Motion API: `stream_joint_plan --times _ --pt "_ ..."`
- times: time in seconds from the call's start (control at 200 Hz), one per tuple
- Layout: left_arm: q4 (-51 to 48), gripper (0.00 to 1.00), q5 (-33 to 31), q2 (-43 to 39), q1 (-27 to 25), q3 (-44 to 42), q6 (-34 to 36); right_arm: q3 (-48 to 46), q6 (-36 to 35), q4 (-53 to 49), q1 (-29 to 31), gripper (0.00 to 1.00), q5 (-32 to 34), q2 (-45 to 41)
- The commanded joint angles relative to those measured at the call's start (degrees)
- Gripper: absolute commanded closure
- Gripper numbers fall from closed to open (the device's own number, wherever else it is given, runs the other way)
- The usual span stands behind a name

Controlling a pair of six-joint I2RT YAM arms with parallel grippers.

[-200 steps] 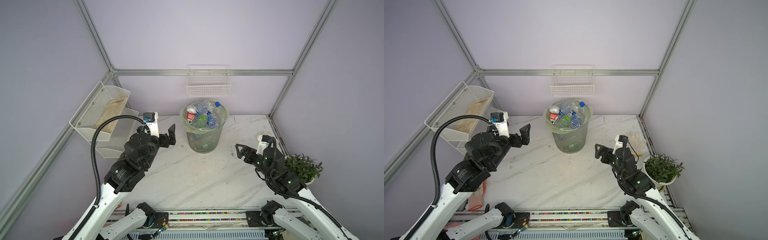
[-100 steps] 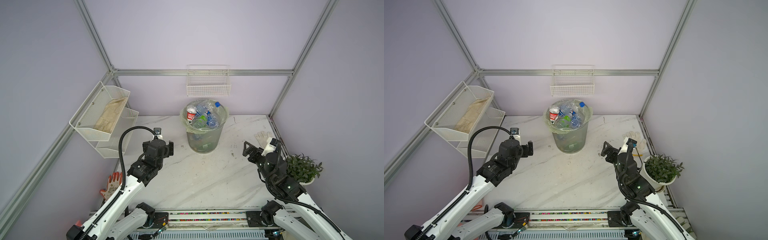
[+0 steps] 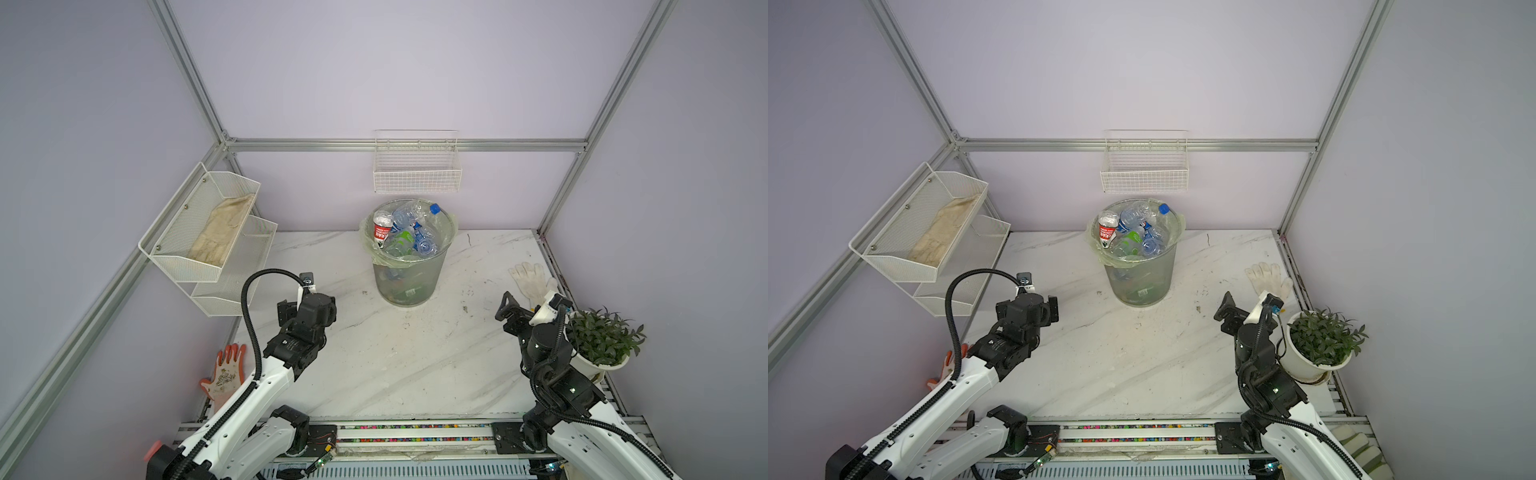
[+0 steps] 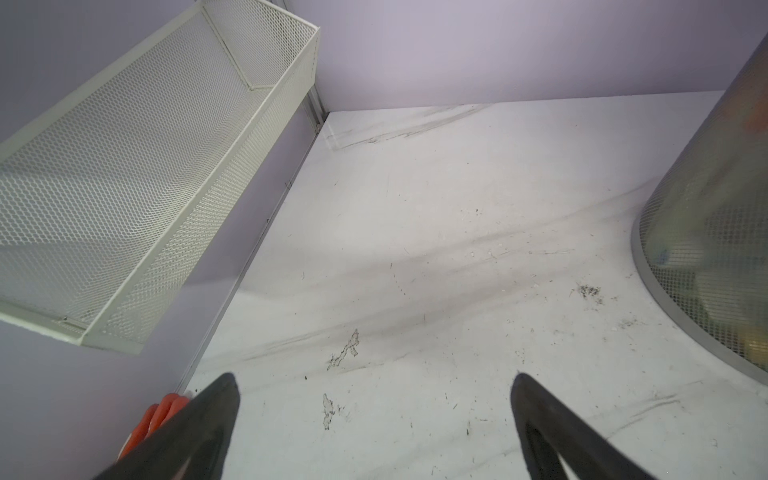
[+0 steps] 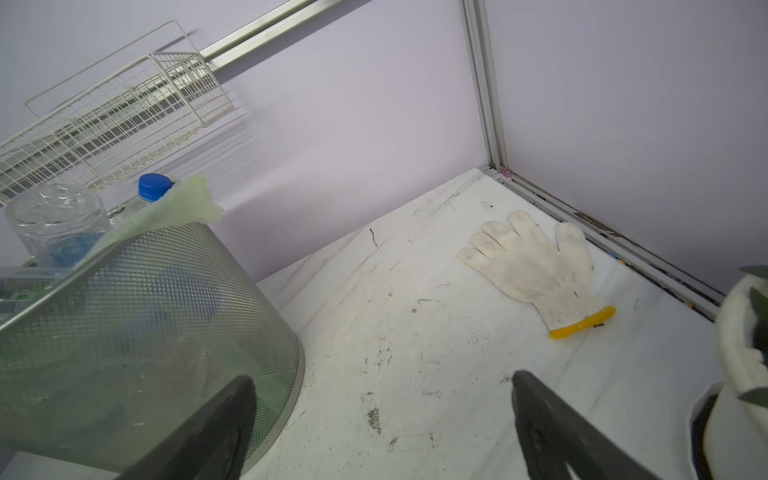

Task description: Throw the plastic bottles in the bin

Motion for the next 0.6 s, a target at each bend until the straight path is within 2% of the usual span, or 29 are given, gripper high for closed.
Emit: stream_joint_plan --times 0.0,0.26,0.595 --pt "5.0 0.0 -3.8 0.1 0.4 -3.5 -2.3 -2.9 -6.6 5.9 -0.1 0.02 5.5 -2.0" --pt "5.5 0.0 -5.8 -0.1 0.3 -6.4 -4.1 -7.4 -11.2 10.6 0.0 0.02 9.4 -2.2" --pt "7.3 0.0 -11.1 4.1 -1.7 -9.6 -4.1 -11.5 -11.0 16.6 -0.1 0.02 12.3 1.5"
